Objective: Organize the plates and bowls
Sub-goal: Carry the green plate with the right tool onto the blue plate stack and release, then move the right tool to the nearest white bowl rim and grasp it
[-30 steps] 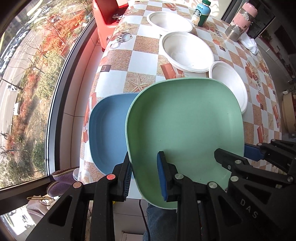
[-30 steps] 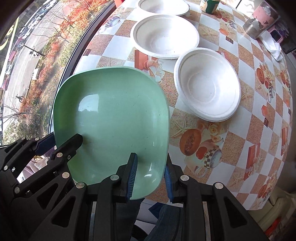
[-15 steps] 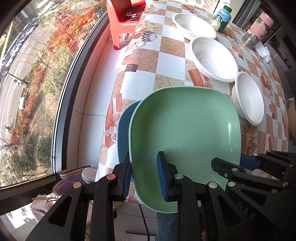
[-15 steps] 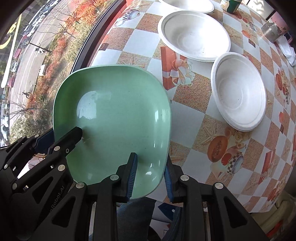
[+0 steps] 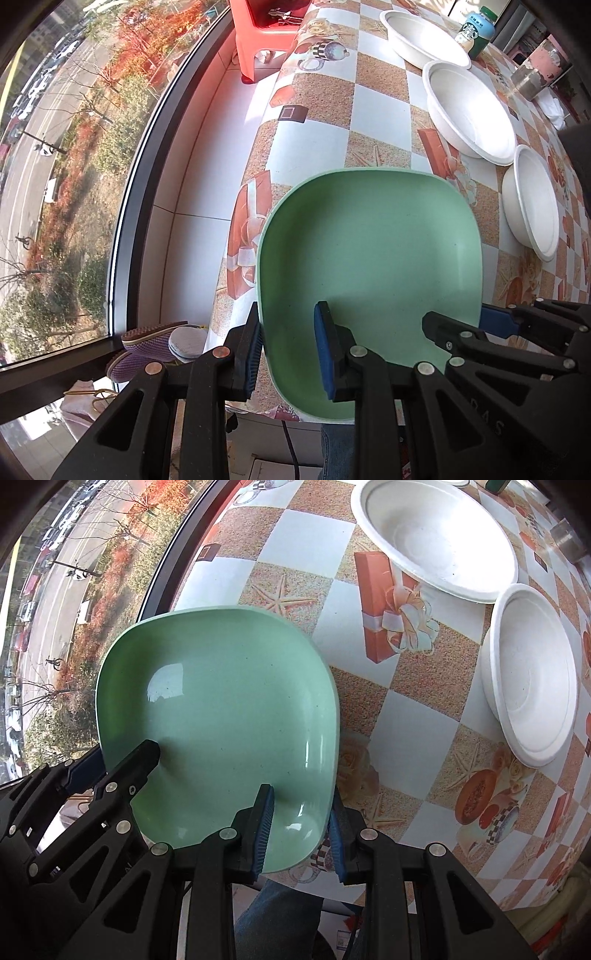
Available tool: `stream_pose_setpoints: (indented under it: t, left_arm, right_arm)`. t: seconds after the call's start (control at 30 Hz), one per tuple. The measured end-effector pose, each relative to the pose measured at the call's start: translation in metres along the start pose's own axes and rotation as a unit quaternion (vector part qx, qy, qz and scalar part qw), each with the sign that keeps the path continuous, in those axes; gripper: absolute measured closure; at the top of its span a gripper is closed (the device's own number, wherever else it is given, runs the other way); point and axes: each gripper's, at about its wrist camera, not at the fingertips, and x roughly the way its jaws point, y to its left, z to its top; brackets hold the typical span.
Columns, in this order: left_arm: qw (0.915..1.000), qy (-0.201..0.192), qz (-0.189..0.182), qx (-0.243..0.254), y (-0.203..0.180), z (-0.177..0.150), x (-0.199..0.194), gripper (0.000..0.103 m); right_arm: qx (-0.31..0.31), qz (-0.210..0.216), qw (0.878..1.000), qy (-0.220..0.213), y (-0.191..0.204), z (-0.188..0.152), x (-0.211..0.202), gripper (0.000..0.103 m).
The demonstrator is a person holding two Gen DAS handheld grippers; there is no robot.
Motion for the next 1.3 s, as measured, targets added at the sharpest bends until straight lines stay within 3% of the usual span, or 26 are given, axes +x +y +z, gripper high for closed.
stream_pose_setpoints:
  t: [0.13,0.23,0.3,0.33,0.37,0.53,0.87,1.3]
  left_arm:
    - [0.9999,-0.007,0.008,0.0,0.0,0.001,0.0,0.047]
    - [0.9996,-0.014,0.022,-0.006,0.005,0.001,-0.002,0.036]
    - [0.9996,-0.014,0.018,-0.017,0.012,0.001,-0.004,0.027]
    - [0.9995,-0.018,0.015,-0.023,0.015,0.0,-0.006,0.023]
    - [0.9993,-0.024,0.013,-0.027,0.017,-0.001,-0.008,0.022]
    - [0.9994,-0.028,0.002,-0.021,0.01,0.0,-0.015,0.022]
    - [0.9972,-0.051,-0.021,0.051,-0.044,0.004,-0.036,0.021]
    - [0.9908,-0.06,-0.04,0.114,-0.114,0.015,-0.055,0.021]
  right_arm:
    - [-0.008,-0.003,1.0,0.002,0.001,0.002,0.001,0.072]
    - [-0.011,-0.009,1.0,0.002,0.0,0.001,-0.001,0.071]
    - [-0.006,-0.02,1.0,0.0,-0.005,0.0,-0.004,0.055]
    - [-0.002,-0.027,1.0,-0.006,-0.009,-0.002,-0.007,0.041]
    - [0.001,-0.029,0.999,-0.012,-0.013,-0.003,-0.01,0.032]
    - [0.008,0.002,1.0,-0.025,-0.025,-0.014,-0.024,0.01]
    - [0.055,0.006,0.997,-0.059,-0.06,-0.05,-0.052,0.01]
    - [0.171,-0.003,0.982,-0.086,-0.157,-0.087,-0.077,0.01]
